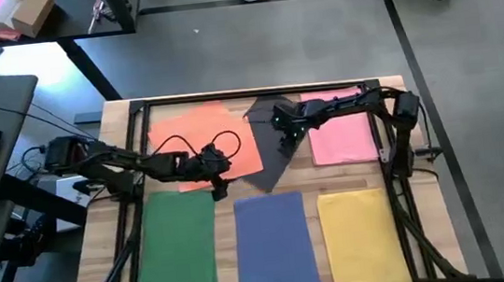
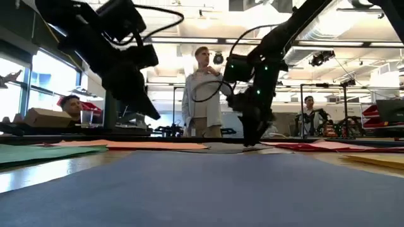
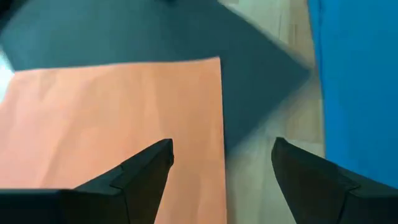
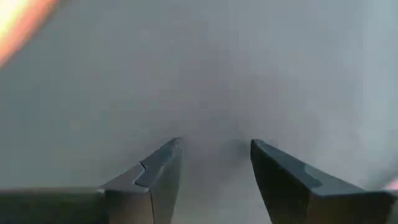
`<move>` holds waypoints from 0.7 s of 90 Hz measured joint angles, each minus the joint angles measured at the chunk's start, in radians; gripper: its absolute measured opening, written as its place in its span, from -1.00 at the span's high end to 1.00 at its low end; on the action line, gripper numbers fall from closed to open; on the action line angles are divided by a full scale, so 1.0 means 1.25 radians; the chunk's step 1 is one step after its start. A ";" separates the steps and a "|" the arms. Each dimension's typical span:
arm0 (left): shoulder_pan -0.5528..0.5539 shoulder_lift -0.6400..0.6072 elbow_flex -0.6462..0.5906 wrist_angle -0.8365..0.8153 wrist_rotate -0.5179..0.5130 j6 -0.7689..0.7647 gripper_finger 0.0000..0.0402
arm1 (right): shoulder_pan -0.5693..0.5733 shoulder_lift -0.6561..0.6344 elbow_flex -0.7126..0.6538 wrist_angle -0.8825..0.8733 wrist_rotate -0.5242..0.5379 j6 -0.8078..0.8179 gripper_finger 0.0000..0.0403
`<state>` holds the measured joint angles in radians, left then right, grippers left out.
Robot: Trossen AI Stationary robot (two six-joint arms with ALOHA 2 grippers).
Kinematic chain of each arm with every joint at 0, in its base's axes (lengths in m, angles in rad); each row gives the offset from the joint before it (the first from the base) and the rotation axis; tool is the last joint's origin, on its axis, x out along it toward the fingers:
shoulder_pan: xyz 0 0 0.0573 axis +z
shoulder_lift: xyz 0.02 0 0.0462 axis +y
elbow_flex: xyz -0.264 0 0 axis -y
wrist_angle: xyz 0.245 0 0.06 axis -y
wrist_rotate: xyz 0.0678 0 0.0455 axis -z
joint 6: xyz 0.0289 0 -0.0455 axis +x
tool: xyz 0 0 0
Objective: Organize paper
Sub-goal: Adjust the black papers on the top middle of the table
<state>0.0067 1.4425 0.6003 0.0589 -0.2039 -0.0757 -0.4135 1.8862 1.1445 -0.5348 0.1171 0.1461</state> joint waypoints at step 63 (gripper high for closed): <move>0.108 0.064 0.022 0.101 0.025 0.008 -0.30 | 0.024 0.038 0.003 0.074 -0.107 -0.233 0.13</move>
<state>0.1413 1.5230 0.6272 0.1847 -0.1731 -0.0653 -0.3836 1.9339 1.1477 -0.4429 -0.0161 -0.1455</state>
